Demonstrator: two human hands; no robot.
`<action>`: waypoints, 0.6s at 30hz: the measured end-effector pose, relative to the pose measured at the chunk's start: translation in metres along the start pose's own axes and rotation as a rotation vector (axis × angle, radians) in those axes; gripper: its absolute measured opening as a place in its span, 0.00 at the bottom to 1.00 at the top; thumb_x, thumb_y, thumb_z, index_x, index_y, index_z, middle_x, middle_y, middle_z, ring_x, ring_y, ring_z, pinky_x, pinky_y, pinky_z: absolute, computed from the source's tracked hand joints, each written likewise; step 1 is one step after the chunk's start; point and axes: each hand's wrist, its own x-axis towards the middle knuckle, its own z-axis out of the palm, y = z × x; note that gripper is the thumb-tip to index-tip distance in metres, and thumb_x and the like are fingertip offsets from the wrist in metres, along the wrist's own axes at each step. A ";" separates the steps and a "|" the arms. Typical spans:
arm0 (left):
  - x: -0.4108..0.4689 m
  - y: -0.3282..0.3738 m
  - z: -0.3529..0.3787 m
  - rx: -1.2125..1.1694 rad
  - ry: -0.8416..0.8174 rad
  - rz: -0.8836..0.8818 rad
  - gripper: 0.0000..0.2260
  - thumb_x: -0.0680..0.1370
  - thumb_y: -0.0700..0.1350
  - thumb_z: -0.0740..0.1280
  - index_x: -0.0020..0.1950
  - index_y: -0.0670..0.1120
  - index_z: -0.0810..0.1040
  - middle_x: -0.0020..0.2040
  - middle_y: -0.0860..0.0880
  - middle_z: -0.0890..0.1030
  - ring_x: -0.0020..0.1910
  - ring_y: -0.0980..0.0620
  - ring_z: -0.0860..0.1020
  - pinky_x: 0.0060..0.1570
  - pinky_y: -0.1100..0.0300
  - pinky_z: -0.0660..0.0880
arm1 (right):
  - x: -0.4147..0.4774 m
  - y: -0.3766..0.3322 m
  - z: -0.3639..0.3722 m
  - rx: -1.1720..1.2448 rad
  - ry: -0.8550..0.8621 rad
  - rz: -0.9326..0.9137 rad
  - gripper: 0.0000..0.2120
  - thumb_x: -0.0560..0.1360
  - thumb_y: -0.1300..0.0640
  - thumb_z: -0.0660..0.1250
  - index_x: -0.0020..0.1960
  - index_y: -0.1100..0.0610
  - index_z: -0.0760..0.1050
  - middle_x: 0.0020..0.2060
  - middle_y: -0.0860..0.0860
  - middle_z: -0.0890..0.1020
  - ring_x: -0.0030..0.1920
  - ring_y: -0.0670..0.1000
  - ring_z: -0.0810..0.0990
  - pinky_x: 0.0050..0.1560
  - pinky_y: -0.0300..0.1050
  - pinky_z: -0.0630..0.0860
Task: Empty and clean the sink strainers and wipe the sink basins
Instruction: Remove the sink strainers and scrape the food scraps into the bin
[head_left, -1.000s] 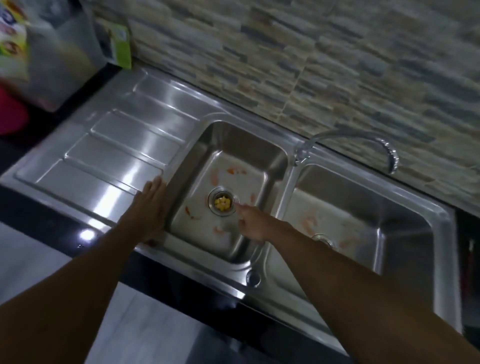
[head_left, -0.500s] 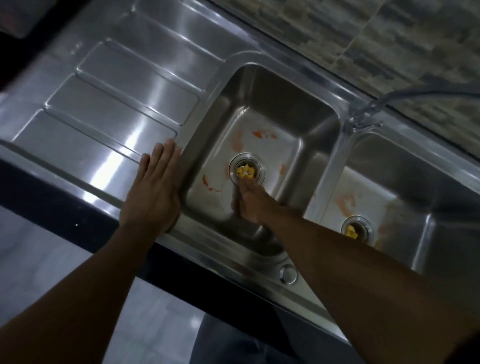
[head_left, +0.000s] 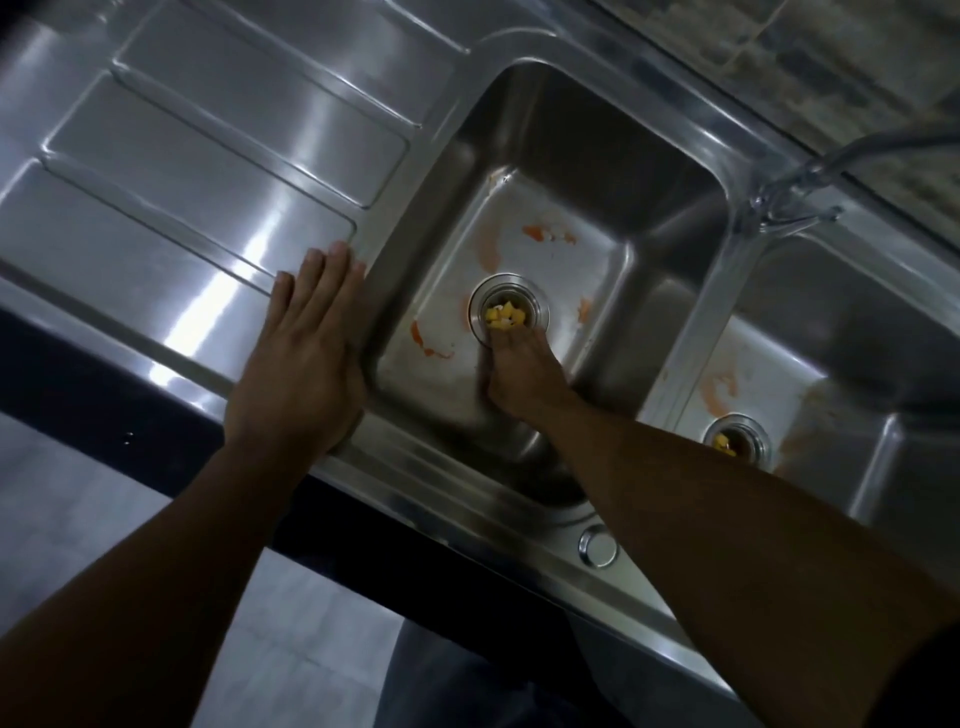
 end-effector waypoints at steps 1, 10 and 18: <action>0.000 -0.001 0.000 0.003 0.001 0.002 0.31 0.80 0.55 0.46 0.82 0.46 0.52 0.83 0.46 0.50 0.83 0.47 0.46 0.81 0.42 0.48 | 0.001 -0.001 -0.001 -0.015 0.024 -0.001 0.30 0.77 0.56 0.63 0.77 0.65 0.62 0.73 0.64 0.69 0.74 0.64 0.66 0.79 0.59 0.55; -0.001 0.000 0.002 0.009 0.016 0.010 0.29 0.82 0.53 0.47 0.82 0.45 0.52 0.83 0.45 0.51 0.83 0.48 0.46 0.81 0.43 0.49 | 0.012 -0.003 -0.008 -0.129 0.087 0.063 0.24 0.77 0.56 0.68 0.71 0.60 0.70 0.67 0.59 0.75 0.68 0.60 0.71 0.76 0.53 0.60; -0.001 0.001 -0.001 -0.006 0.012 0.013 0.28 0.82 0.51 0.51 0.82 0.45 0.52 0.83 0.46 0.51 0.83 0.48 0.46 0.81 0.44 0.48 | 0.013 0.002 -0.016 -0.167 0.150 0.078 0.27 0.67 0.52 0.78 0.63 0.59 0.77 0.60 0.57 0.80 0.62 0.58 0.75 0.67 0.52 0.70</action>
